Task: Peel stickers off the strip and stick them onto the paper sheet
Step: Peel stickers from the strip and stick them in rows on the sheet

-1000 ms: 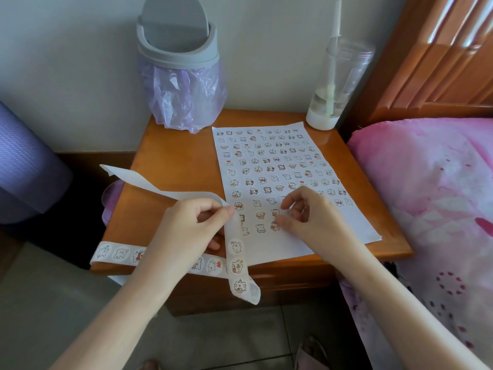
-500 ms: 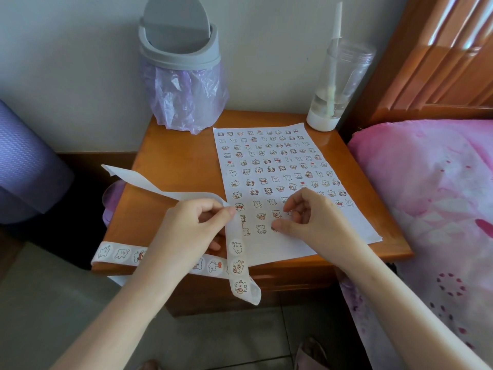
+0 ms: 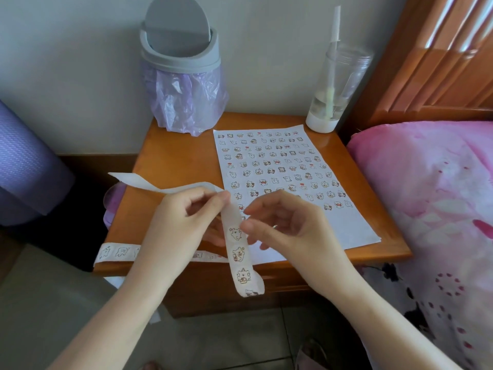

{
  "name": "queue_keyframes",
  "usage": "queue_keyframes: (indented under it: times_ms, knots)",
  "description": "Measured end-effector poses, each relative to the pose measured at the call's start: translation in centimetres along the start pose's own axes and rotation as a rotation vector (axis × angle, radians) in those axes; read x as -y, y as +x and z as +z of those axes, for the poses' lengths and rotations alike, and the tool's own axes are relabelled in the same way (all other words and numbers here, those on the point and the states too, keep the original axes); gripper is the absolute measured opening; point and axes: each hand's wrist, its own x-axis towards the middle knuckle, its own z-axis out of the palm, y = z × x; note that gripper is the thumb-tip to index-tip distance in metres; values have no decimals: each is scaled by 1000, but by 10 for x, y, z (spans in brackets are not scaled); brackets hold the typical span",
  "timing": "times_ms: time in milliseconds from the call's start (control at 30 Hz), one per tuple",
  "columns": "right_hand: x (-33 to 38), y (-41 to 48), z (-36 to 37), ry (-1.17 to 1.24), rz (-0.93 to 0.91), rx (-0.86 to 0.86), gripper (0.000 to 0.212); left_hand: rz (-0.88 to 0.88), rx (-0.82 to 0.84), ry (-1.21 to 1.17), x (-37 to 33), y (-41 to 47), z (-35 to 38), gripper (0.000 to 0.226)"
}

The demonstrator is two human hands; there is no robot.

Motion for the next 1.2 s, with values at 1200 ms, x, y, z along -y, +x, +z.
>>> queue_keyframes:
  times_ms: [1200]
  knots:
    - [-22, 3, 4, -247, -192, -130, 18, -149, 105, -47, -3, -1, 5, 21]
